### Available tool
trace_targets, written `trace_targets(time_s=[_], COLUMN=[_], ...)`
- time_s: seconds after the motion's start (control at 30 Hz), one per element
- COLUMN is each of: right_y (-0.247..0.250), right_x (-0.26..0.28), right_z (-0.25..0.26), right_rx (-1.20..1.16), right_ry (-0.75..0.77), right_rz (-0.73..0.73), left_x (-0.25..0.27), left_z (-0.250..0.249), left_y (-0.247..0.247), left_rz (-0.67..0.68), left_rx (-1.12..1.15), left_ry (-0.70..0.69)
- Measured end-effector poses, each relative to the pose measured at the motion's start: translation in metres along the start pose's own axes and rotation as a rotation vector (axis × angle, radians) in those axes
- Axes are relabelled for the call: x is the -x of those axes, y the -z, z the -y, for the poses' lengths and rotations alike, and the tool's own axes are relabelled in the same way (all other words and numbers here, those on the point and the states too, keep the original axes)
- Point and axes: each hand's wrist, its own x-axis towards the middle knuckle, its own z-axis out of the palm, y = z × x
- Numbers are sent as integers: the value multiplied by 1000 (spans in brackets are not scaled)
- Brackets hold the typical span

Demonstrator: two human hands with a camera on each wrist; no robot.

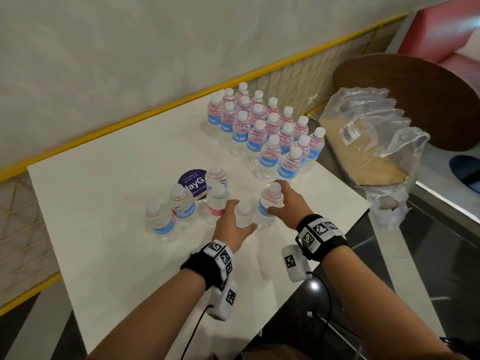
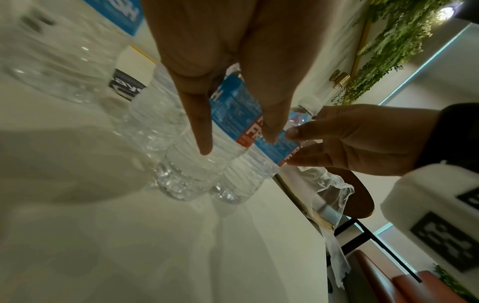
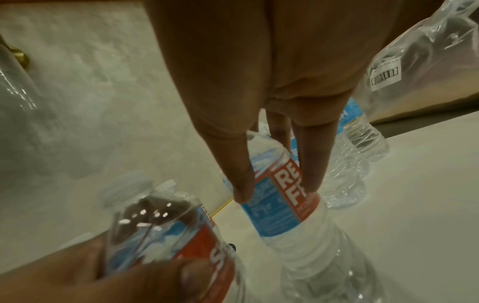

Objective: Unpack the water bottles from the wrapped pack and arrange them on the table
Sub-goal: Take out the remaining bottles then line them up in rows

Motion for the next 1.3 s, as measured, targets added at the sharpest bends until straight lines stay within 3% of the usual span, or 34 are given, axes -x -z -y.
trace_targets(time_s=[0.2, 0.37, 0.47, 0.6, 0.73, 0.8, 0.87, 0.93, 1.0, 1.17, 1.3], right_y=[3, 12, 10, 6, 5, 6, 6, 2, -4, -16, -25], right_x=[-12, -18, -21, -21, -22, -23, -23, -23, -22, -15, -18], right_z=[-5, -18, -29, -20, -4, 5, 15, 22, 29, 58, 91], right_rx=[-83, -51, -14, -79, 52, 176, 282, 353, 385, 331, 342], right_ry=[20, -56, -102, 77, 247, 298, 350, 387, 450, 587, 574], right_rz=[-4, 37, 65, -48, -70, -55, -41, -18, -23, -64, 188], left_x=[-41, -40, -31, -28, -43, -57, -72, -86, -95, -106, -120], left_z=[-18, -25, -37, -45, -46, -53, -58, -59, -55, -58, -77], left_y=[-15, 13, 37, 52, 61, 67, 73, 75, 73, 78, 95], left_rz=[17, 197, 48, -79, -296, -358, -264, -65, 57, 93, 92], left_rx=[-16, -400, -737, -907, -684, -553, -563, -663, -691, -754, -827], left_ry=[18, 48, -57, -166, -269, -235, -118, 7, 45, 41, 22])
